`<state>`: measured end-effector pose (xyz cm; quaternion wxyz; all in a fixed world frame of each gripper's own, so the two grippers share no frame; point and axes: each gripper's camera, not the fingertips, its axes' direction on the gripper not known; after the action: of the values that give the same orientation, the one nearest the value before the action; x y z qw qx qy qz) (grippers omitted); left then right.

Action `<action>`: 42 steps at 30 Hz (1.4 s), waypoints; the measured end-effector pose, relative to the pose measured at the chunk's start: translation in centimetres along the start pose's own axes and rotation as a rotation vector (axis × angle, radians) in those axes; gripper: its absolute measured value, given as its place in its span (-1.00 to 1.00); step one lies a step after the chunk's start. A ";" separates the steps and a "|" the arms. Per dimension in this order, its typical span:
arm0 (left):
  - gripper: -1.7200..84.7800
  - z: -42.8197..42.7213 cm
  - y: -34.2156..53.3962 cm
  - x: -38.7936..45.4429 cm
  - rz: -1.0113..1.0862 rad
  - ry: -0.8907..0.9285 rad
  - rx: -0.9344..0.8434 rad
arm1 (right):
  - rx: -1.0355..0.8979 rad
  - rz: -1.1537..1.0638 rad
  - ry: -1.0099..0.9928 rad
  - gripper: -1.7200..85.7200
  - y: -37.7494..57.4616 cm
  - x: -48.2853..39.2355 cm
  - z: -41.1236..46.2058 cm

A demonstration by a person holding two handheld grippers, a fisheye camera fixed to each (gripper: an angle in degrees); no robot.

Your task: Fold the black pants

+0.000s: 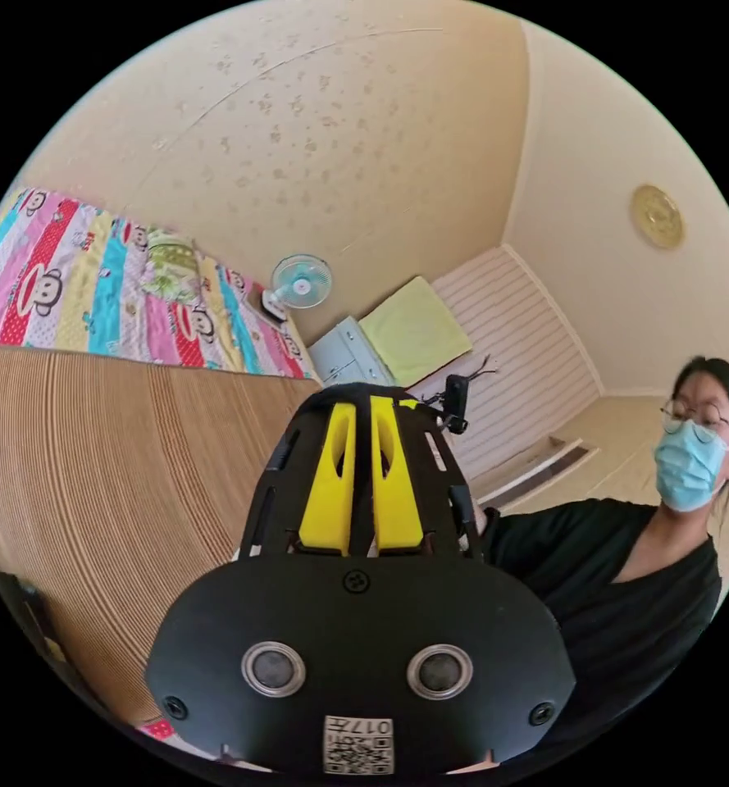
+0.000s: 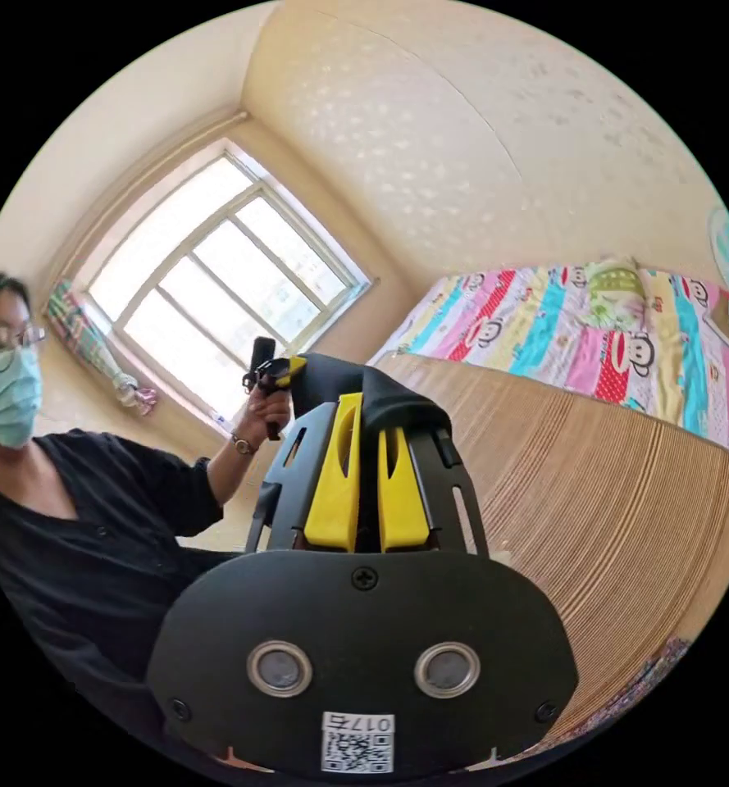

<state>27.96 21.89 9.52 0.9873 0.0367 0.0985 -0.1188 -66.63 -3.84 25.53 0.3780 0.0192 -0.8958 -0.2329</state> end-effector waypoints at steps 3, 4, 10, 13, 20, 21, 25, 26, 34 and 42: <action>-0.89 3.1 -0.9 -5.7 -0.082 -0.103 -0.071 | -0.049 0.118 0.055 -0.97 -0.9 5.7 5.0; -0.88 4.2 -0.4 -7.3 -0.102 -0.155 -0.112 | -0.058 0.134 0.056 -0.97 -0.8 6.5 5.8; -0.87 8.1 8.8 -13.1 -0.230 -0.134 -0.189 | -0.158 0.208 0.054 -0.96 6.2 10.4 11.1; -0.87 9.6 15.4 -15.1 -0.347 -0.096 -0.221 | -0.198 0.292 -0.030 -0.96 13.4 11.7 12.2; -0.85 13.6 24.9 -18.3 -0.582 -0.226 -0.466 | -0.437 0.625 -0.035 -0.90 27.4 14.3 16.4; -0.83 13.4 25.2 -18.8 -0.605 -0.246 -0.469 | -0.445 0.655 -0.040 -0.87 27.9 14.6 16.7; -0.74 10.3 22.9 -20.4 -0.622 -0.217 -0.320 | -0.404 0.706 -0.012 -0.74 26.8 15.9 15.5; -0.73 9.9 22.3 -20.6 -0.620 -0.217 -0.304 | -0.373 0.719 0.013 -0.71 26.1 16.4 14.6; -0.66 11.2 12.7 -25.7 -0.482 -0.264 -0.310 | -0.190 0.795 0.043 -0.62 20.2 20.6 13.8; -0.72 16.8 9.2 -28.8 -0.505 -0.298 -0.425 | -0.284 0.789 0.077 -0.67 17.9 20.8 20.5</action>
<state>5.92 35.75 32.23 0.9160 -0.2125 -0.0182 -0.3398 -92.98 15.92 34.76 0.4703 -0.3690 -0.7786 -0.1907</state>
